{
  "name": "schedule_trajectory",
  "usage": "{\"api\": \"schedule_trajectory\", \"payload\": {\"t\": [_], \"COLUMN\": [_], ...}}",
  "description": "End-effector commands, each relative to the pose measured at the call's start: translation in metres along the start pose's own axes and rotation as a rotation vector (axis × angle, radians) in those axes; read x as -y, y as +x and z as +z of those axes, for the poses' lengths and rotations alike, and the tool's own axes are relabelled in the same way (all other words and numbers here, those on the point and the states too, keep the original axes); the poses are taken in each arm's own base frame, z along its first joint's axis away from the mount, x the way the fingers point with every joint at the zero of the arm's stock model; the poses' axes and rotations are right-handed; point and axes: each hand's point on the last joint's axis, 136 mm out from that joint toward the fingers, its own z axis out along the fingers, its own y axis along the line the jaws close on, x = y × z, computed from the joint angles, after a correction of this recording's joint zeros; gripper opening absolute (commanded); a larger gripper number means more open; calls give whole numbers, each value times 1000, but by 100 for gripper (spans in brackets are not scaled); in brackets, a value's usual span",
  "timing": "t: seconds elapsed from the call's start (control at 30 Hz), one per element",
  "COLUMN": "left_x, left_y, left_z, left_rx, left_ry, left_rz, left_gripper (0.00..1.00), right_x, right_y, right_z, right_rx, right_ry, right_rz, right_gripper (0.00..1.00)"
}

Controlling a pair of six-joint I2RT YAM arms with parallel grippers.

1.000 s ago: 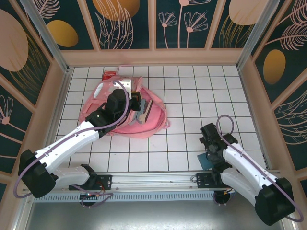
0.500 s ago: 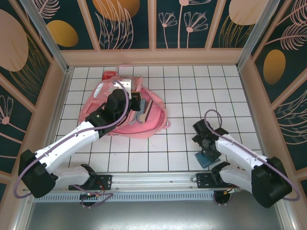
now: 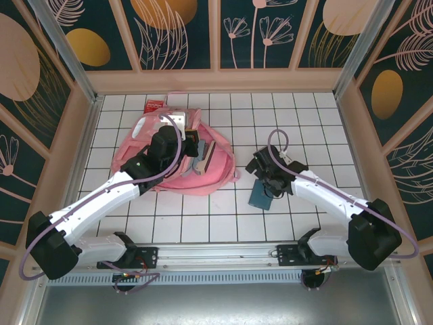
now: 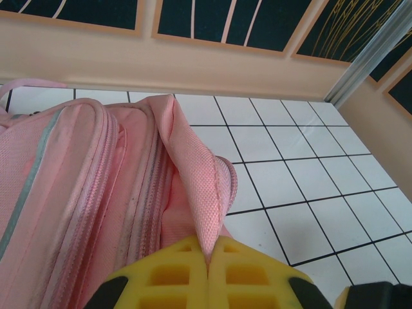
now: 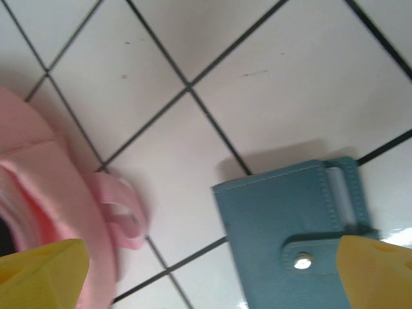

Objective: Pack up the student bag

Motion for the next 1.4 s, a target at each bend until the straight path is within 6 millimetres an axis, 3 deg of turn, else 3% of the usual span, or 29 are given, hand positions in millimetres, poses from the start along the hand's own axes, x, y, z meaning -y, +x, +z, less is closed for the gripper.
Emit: {"api": "schedule_trajectory", "payload": {"t": [0.0,0.17,0.77,0.87,0.93,1.1,1.2,1.37], "left_x": [25,24,24,24,24,24,22,20], "left_y": [-37,-36,-35,-34,-34,-36,-37,-43], "left_z": [-9,-9,-9,-8,-7,-9,-9,-13], "left_rx": [109,109,104,101,98,101,100,108], "left_ry": [92,86,82,83,85,80,70,51], "left_rz": [-35,-30,-23,-25,-24,-26,-27,-30], "left_gripper": [2,2,2,2,2,2,2,2], "right_x": [30,48,53,55,54,46,35,-1], "right_y": [13,32,65,65,63,56,53,49], "right_z": [4,14,51,51,49,41,32,14], "right_rx": [-10,-46,-157,-150,-137,-96,-65,-9], "right_ry": [93,151,171,179,180,187,173,106], "right_rz": [-89,-110,-253,-256,-266,-291,-312,-373], "right_gripper": [99,99,99,90,78,67,66,66]}}
